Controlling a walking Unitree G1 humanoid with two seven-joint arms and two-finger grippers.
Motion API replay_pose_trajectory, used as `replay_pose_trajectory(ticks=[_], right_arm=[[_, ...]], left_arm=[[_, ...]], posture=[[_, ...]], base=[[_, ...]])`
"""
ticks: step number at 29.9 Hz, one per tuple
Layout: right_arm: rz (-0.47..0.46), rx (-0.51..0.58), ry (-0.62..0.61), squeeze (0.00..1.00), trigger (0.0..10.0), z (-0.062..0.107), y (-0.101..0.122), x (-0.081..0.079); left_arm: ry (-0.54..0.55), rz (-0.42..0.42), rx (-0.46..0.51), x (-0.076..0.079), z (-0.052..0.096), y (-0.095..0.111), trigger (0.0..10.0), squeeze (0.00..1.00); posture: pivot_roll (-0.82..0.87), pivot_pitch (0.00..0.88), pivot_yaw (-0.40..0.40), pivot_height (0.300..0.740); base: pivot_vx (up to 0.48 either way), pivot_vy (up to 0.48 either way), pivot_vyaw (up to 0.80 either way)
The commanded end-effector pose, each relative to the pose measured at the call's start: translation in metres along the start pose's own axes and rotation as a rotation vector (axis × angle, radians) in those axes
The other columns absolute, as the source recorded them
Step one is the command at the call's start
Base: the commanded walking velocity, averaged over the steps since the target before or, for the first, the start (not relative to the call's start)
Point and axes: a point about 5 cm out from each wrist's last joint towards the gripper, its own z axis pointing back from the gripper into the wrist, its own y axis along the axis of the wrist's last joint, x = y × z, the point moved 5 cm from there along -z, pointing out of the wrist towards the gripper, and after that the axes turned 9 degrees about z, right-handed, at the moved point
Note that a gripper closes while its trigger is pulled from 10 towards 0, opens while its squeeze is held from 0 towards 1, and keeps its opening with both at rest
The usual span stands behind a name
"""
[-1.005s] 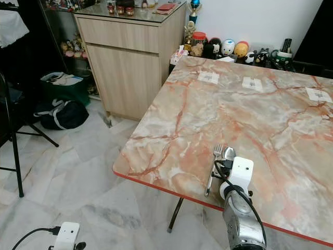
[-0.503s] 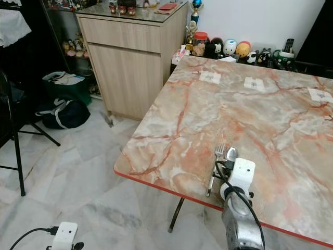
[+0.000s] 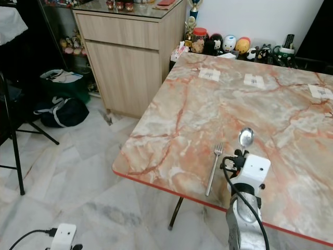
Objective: Setting the table
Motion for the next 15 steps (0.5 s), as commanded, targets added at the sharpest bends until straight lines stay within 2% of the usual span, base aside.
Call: replay_pose_trajectory(ticks=[1,8,15], right_arm=[[0.013,0.051,0.022,0.0,10.0,0.005,0.011,-0.005],[0.019,0.068,-0.005,0.0,10.0,0.009,0.01,0.001],[0.081,0.12,0.077,0.0,10.0,0.007,0.023,-0.013]], left_arm=[[0.005,0.006,-0.023,0.001,0.001,-0.008,10.0,0.0],[-0.003,-0.002,-0.038,0.002,0.002,-0.012,10.0,0.0],[0.005,-0.019,-0.047,0.0,0.002,-0.013,10.0,0.0]], posture=[[0.13,0.0,-0.042,0.74],[0.12,0.0,-0.044,0.74],[0.12,0.0,-0.046,0.74]], base=[[0.0,0.0,0.0],[0.0,0.0,0.0],[0.0,0.0,0.0]])
